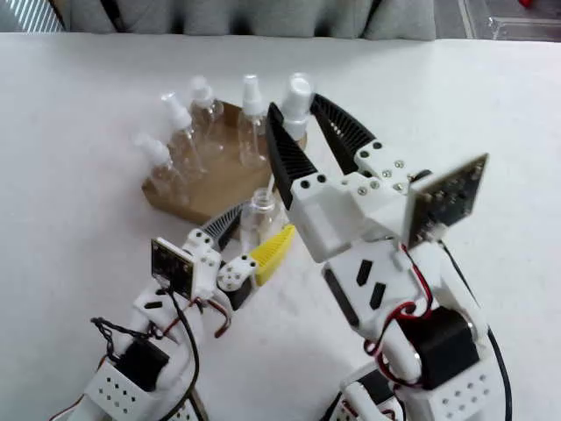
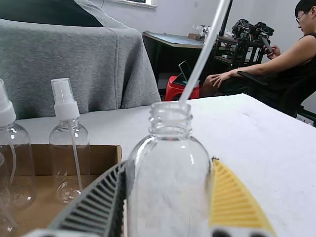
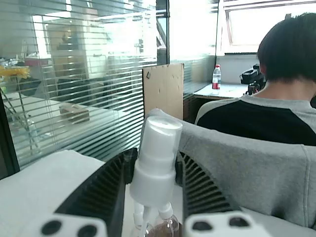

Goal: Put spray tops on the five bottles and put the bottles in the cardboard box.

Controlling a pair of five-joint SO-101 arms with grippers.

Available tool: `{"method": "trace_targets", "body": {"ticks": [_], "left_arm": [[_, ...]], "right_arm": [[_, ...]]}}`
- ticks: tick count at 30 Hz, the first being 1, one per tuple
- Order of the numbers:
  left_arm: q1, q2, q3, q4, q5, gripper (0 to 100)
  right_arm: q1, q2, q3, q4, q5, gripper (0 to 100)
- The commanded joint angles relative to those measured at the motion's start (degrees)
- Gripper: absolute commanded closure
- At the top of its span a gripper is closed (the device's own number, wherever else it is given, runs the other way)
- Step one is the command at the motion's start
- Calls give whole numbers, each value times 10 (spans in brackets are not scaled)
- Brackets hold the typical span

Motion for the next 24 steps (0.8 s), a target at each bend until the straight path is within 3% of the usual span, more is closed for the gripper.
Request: {"method": "trace_targets", "body": {"ticks": [1,10,18,24], "left_arm": [[5,-14,-2,-3,-4,978],[5,-14,-2,-3,-3,978],[5,-14,-2,-3,-5,978],[5,-14,-2,-3,-5,978]], "right_arm": [[3,-3,33,-26,-5,982],[0,-7,127,-78,-5,982],[-56,-7,132,48,-5,975],[-64,-7,127,85,-5,789]]}}
